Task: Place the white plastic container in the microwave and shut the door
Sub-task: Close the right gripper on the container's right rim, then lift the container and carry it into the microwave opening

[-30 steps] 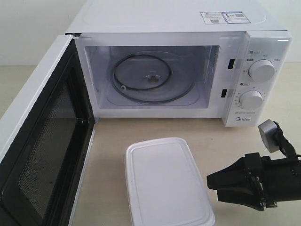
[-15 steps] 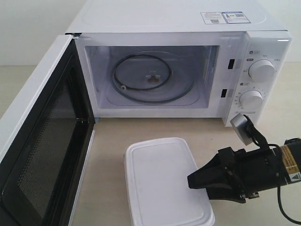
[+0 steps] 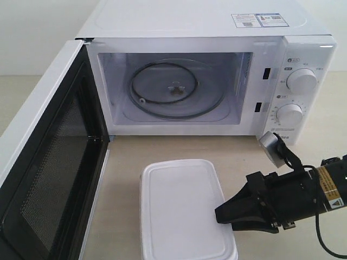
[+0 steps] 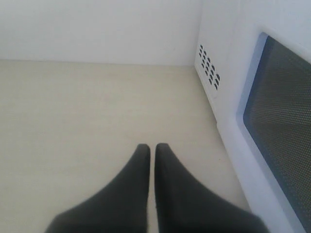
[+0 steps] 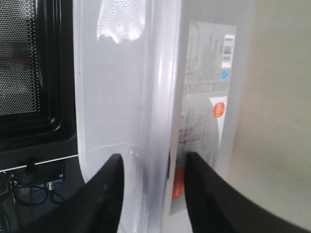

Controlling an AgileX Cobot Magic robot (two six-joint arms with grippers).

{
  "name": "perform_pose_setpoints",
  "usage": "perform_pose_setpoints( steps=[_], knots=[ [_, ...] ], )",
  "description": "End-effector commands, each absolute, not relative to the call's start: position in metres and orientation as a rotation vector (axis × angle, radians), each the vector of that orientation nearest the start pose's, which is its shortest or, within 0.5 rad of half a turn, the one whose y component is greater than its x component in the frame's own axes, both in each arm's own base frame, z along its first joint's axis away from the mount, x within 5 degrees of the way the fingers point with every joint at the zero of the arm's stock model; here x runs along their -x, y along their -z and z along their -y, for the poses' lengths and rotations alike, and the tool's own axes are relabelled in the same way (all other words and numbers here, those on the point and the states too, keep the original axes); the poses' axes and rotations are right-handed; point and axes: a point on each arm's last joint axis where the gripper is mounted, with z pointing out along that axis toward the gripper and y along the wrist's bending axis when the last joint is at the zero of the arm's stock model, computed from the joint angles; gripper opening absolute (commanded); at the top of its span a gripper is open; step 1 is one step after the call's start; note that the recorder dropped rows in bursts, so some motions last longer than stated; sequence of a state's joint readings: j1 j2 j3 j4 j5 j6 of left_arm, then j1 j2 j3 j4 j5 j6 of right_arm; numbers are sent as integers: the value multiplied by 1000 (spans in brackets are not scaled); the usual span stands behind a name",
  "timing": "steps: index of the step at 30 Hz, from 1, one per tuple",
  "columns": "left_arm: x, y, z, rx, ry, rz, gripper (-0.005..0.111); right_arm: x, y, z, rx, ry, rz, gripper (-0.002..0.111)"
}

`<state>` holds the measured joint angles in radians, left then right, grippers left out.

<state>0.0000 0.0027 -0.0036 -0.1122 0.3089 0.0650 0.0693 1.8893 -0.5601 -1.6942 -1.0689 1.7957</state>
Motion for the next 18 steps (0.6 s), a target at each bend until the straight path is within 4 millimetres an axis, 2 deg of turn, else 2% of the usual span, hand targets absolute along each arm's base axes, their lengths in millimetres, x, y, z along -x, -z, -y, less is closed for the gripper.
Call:
perform_pose_setpoints(
  steps=[1, 5, 7, 8, 12, 15, 18],
  knots=[
    [-54, -186, 3, 11, 67, -1788, 4, -227, -101, -93, 181, -1481, -2690, 39],
    [-54, -186, 3, 11, 67, -1788, 4, -227, -100, -92, 190, -1469, -2699, 34],
    [-54, -186, 3, 11, 67, -1788, 4, -227, -100, -92, 193, -1469, -2698, 25],
    [-54, -186, 3, 11, 67, -1788, 4, -227, -100, -92, 197, -1468, -2696, 16],
    [-54, -186, 3, 11, 67, -1788, 4, -226, -102, -93, 248, -1486, -2669, 0],
    [-54, -186, 3, 11, 67, -1788, 4, -226, -102, -94, 265, -1495, -2657, 0],
    [-54, -186, 3, 11, 67, -1788, 4, -226, -108, -97, 274, -1582, -2582, 0]
  ],
)
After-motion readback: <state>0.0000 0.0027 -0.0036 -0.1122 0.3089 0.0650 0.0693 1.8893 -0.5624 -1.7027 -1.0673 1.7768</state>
